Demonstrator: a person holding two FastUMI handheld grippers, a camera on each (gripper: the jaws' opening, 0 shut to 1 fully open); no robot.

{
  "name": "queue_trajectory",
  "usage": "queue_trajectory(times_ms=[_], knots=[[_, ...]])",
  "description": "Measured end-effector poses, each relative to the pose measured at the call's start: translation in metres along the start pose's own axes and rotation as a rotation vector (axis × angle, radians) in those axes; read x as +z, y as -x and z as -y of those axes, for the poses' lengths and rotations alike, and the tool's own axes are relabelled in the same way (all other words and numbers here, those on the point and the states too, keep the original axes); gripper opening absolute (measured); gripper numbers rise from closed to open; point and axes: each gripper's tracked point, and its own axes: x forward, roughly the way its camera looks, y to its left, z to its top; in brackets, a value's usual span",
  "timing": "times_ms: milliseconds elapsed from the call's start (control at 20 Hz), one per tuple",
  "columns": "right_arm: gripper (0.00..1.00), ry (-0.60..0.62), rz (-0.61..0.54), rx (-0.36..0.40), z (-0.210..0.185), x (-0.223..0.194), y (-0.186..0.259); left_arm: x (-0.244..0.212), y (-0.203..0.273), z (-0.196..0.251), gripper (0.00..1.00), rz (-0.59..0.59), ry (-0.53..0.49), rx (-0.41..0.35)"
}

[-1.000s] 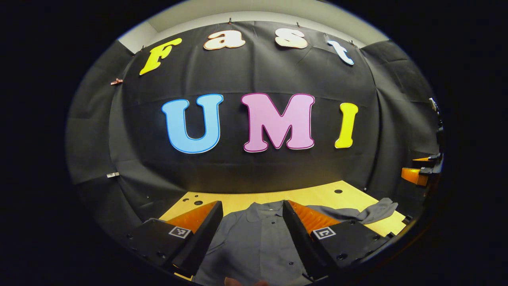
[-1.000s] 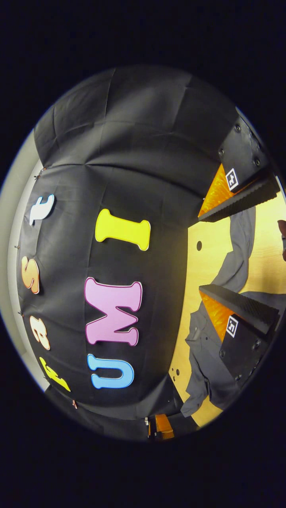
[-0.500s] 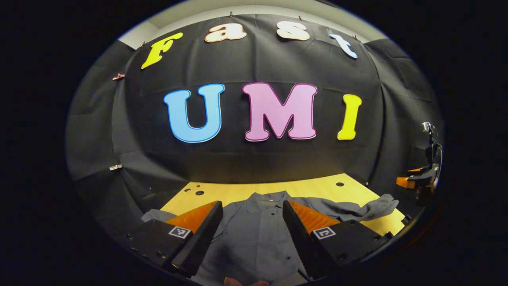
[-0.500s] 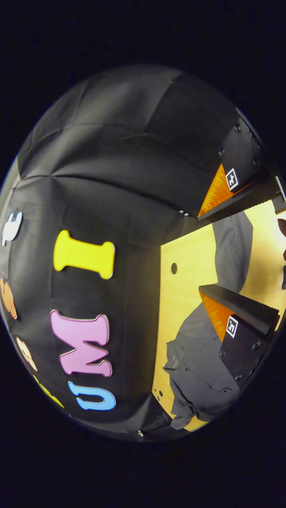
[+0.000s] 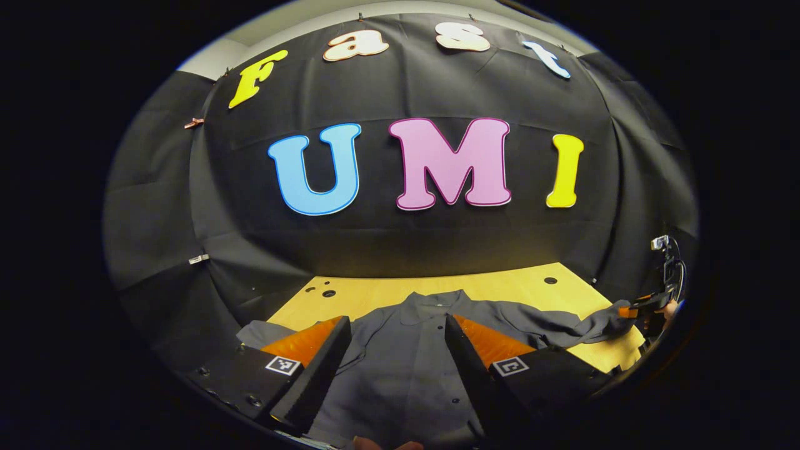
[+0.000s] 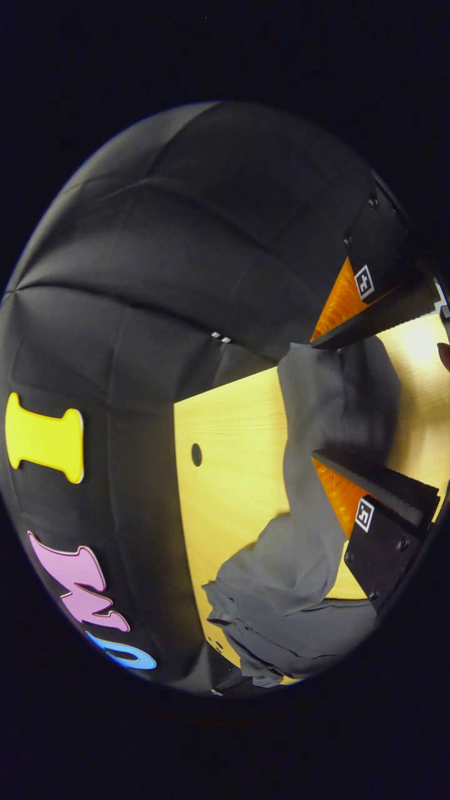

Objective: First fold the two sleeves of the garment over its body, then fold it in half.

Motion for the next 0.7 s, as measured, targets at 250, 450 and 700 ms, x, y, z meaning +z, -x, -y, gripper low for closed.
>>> queue_trajectory(times_ms=[250,450,700], knots=[[0.96,0.015,-0.082,0.048,-0.003,-0.025,-0.021,-0.009,0.007,0.004,0.94,-0.030,0.017,0.053],[0.51,0.071,-0.085,0.054,-0.006,-0.025,-0.037,-0.009,0.016,-0.004,0.97,-0.034,0.017,0.085],[0.06,0.107,-0.058,0.003,-0.008,-0.014,-0.017,-0.014,0.016,-0.019,0.97,-0.023,0.054,0.078]])
